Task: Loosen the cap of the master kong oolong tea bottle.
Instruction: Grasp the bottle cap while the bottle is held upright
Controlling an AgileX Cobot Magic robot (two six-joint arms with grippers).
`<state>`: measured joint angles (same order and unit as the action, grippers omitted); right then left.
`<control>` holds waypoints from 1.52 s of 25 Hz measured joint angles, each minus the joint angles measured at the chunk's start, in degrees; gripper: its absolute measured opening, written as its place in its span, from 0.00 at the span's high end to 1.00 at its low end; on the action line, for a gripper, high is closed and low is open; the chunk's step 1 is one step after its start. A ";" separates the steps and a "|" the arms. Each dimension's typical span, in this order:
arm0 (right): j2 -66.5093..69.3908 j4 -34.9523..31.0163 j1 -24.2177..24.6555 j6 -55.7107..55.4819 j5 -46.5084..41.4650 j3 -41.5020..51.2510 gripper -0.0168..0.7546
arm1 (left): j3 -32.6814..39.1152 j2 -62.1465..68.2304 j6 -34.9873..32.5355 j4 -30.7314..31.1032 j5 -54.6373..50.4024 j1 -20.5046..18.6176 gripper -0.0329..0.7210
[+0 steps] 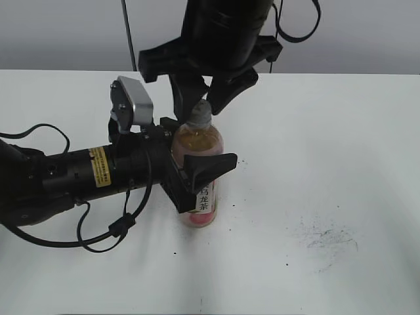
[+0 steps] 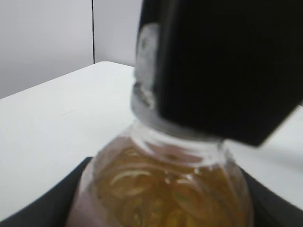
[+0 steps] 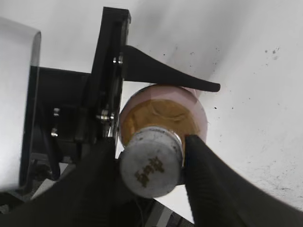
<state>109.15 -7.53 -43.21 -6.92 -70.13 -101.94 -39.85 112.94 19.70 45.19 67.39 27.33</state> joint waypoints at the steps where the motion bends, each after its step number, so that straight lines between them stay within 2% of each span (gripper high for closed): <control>1: 0.23 0.00 0.00 0.39 0.00 0.00 0.52 | 0.00 0.00 0.00 0.00 0.00 0.00 0.36; 4: 0.55 0.24 0.00 2.17 0.02 0.00 0.61 | 0.00 0.00 0.00 -0.13 -0.05 0.00 0.36; 7: 0.55 0.31 0.00 7.23 0.02 0.00 0.61 | 0.00 0.00 0.00 -0.13 -0.05 0.00 0.36; 9: 0.55 0.33 0.00 15.00 0.02 0.00 0.61 | 0.00 0.00 0.00 -0.13 -0.05 0.00 0.36; 14: 0.55 0.33 0.00 45.61 0.02 0.00 0.62 | 0.00 0.00 0.00 -0.03 0.00 0.00 0.36; 24: 0.49 -1.69 0.13 120.87 -0.81 -0.12 0.62 | 0.00 0.00 -0.63 0.64 0.04 0.00 0.36; 27: 0.45 -1.97 0.25 138.69 -0.87 -0.12 0.62 | 0.00 0.00 -0.63 0.64 0.04 0.00 0.36; 33: 0.45 -1.97 0.25 162.69 -0.59 -0.12 0.62 | 0.00 0.00 -0.40 0.40 0.00 0.00 0.36; 38: 0.45 -1.71 0.25 172.07 -0.29 -0.12 0.62 | 0.00 0.00 -0.16 0.16 -0.06 0.00 0.36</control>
<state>109.60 -9.24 -42.96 165.15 -70.42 -102.06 -39.85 112.94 19.53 45.35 67.33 27.33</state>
